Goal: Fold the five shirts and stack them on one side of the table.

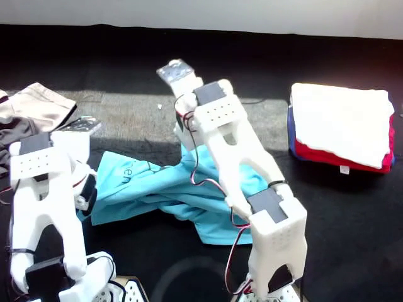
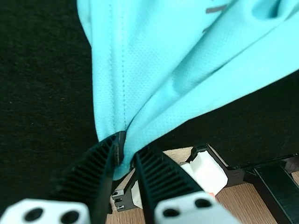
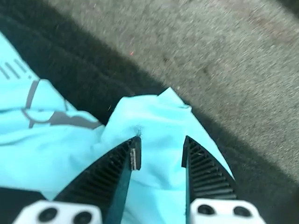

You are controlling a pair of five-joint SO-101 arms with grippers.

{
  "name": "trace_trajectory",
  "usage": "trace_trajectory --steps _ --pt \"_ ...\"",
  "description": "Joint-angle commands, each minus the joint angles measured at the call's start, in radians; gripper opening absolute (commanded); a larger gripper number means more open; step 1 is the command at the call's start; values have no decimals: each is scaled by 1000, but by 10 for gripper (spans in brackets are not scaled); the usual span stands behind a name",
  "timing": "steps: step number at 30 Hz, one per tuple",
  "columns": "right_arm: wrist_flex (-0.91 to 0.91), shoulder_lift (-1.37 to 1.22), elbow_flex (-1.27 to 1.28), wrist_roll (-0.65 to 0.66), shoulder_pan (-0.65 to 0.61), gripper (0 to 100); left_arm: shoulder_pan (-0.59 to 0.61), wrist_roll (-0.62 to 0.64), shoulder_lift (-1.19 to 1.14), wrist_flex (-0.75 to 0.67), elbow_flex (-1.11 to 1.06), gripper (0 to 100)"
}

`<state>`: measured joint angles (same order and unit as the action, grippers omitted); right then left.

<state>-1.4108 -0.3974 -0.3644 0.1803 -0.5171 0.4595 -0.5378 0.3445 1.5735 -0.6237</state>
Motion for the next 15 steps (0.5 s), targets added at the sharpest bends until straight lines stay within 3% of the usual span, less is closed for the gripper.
trace_trajectory --steps 1,15 --pt "122 -22 33 -9 35 149 51 -35 25 9 33 10" --pt "111 -111 -51 -11 -28 149 311 -166 18 9 153 10"
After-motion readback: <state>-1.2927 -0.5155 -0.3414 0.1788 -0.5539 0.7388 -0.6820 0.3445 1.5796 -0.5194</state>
